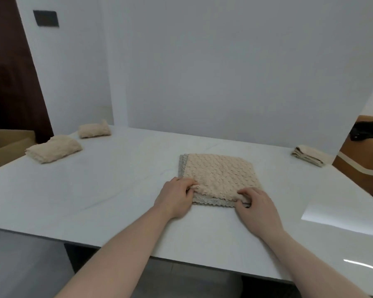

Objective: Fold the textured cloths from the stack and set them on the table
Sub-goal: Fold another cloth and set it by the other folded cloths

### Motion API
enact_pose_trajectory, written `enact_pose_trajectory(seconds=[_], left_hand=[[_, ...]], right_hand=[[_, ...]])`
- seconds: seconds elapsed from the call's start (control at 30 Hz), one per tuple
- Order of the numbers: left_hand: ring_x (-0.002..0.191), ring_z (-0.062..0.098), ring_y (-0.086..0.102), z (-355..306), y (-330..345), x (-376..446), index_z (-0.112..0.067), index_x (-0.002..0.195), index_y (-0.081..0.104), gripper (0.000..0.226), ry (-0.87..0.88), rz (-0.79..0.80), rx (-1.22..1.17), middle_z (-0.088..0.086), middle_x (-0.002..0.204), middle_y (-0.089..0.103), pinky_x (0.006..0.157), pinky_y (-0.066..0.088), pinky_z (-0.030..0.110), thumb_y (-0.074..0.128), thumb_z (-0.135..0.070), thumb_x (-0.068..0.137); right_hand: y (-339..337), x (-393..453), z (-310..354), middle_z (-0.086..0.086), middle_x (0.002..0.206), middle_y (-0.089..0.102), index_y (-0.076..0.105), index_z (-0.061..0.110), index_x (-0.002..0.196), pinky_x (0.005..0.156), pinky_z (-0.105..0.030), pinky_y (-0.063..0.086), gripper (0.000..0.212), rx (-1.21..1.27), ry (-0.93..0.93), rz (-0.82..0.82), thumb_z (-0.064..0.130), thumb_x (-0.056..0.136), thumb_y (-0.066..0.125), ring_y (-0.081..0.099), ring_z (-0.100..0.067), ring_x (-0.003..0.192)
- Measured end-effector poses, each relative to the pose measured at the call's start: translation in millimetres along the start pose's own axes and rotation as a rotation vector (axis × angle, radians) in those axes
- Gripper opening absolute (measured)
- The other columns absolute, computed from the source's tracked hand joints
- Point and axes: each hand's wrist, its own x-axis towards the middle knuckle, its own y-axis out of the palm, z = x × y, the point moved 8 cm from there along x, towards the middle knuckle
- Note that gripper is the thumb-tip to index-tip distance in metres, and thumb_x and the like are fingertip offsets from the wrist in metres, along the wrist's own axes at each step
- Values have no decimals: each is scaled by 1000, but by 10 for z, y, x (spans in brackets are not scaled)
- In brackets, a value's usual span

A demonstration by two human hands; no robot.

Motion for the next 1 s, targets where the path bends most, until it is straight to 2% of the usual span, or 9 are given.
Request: enact_pose_trajectory(seconds=[0.13,0.27,0.33,0.5,0.57,0.7,0.77,0.9,1.0], left_hand=[[132,12,50,95,23,-65,-42,132,61,46,-90,-18,-54,-15,140,60,110,39,28,40,-26,95],[112,9,60,141,5,-28,-40,118,68,40,-110,-76,-106,-16,117,68,92,45,24,46,-17,93],[107,9,61,175,-3,-4,-40,112,69,35,-111,-115,-125,-16,109,70,90,49,27,49,-18,94],[113,7,47,144,-102,11,-34,110,70,18,-71,-216,-82,-20,101,66,88,48,29,56,-29,99],[109,7,48,82,-184,-17,-33,109,69,17,-36,-286,-34,-22,103,65,84,49,30,55,-29,100],[99,3,57,9,-241,-80,-33,114,67,21,-10,-327,-52,-22,114,62,81,50,27,53,-26,101],[93,6,62,-38,-264,-115,-32,116,65,21,16,-355,-45,-21,117,62,78,51,30,51,-23,102],[92,18,65,-82,-299,-163,-26,118,62,25,56,-411,-24,-14,119,66,77,53,36,50,-15,100],[96,22,62,-89,-261,-158,-27,118,62,26,49,-353,4,-12,119,68,82,49,34,51,-14,98]], right_hand=[[-50,-44,-18,8,112,69,74,23,109,98,-37,46,26,-18,44,-58,23,85,62,58,-20,111],[-1,11,-95,8,110,69,73,25,106,95,-36,49,23,16,49,-75,20,87,62,58,-19,107],[16,37,-124,9,110,69,72,25,107,95,-35,49,22,30,46,-83,19,89,61,59,-18,108],[-29,67,-118,14,94,61,68,27,97,86,-35,49,12,66,15,-139,20,95,58,61,-20,98],[-68,57,-106,17,93,60,67,29,96,86,-36,50,14,90,2,-175,18,96,58,62,-19,97],[-198,-15,-177,20,100,65,68,35,101,97,-45,48,28,147,44,-282,10,94,57,59,-14,103],[-251,-34,-213,17,99,67,67,37,101,97,-47,47,31,172,69,-321,9,92,57,57,-16,103],[-320,-62,-182,15,100,66,66,33,105,92,-45,48,24,203,59,-381,14,95,58,54,-19,105],[-330,-55,-243,13,98,65,65,31,101,85,-37,44,16,256,104,-383,17,99,58,53,-20,104]])
